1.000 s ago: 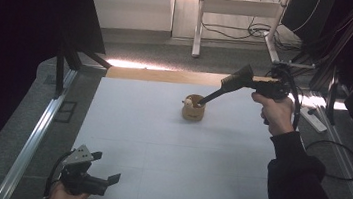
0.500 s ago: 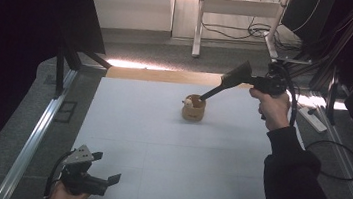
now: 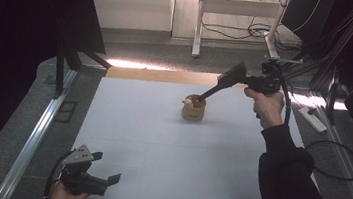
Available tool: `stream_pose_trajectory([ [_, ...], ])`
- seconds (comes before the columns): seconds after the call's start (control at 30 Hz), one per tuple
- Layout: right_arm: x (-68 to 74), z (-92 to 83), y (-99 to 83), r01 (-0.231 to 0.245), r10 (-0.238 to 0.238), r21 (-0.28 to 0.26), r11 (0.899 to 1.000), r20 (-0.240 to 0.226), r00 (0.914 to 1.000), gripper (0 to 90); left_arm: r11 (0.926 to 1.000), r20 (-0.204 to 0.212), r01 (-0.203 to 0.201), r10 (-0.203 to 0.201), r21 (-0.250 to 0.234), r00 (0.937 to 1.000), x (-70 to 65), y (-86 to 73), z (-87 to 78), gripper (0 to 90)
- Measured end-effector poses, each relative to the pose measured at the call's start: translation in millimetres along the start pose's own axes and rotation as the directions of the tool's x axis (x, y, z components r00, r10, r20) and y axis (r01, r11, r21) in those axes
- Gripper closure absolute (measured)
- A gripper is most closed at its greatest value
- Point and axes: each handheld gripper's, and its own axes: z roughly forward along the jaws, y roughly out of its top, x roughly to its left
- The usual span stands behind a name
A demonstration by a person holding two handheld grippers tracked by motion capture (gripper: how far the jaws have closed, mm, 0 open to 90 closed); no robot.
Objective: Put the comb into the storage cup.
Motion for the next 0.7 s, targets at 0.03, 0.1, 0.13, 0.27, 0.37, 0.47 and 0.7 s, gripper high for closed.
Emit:
stream_pose_trajectory([
  [0.03,-0.1,1.1,-0.1,0.0,0.0,0.0,1.0,0.001,1.0,84.2,1.0,0.0,-0.001,0.001,0.0,1.0,0.0,0.0,0.0,0.0],
  [0.1,-0.1,3.8,-0.5,-0.001,0.001,0.003,1.0,-0.002,1.0,84.2,1.0,0.001,0.0,0.0,0.0,1.0,0.1,0.0,0.2,0.0],
  [0.13,0.1,4.9,-0.6,-0.001,0.001,0.003,1.0,-0.002,1.0,84.2,1.0,0.001,0.0,0.0,0.0,1.0,0.1,0.0,0.2,0.0],
  [0.27,1.1,10.9,-1.7,0.006,-0.006,0.015,1.0,0.005,1.0,84.2,1.0,0.002,0.0,0.0,0.003,1.0,0.1,0.1,0.4,0.0],
  [0.37,1.5,15.4,-2.9,0.01,-0.01,0.021,1.0,0.011,0.9999,84.2,1.0,0.003,0.0,0.0,0.004,1.0,0.2,0.1,0.4,0.0],
  [0.47,1.2,19.1,-4.1,0.008,-0.009,0.026,1.0,0.012,0.9999,84.2,1.0,0.003,0.0,0.0,0.004,1.0,0.1,0.1,0.5,0.0],
  [0.7,-0.1,26.2,-6.0,0.006,-0.006,0.033,0.999,0.018,0.9998,84.2,1.0,0.002,0.0,0.0,0.006,1.0,-0.1,0.3,0.9,0.0],
])
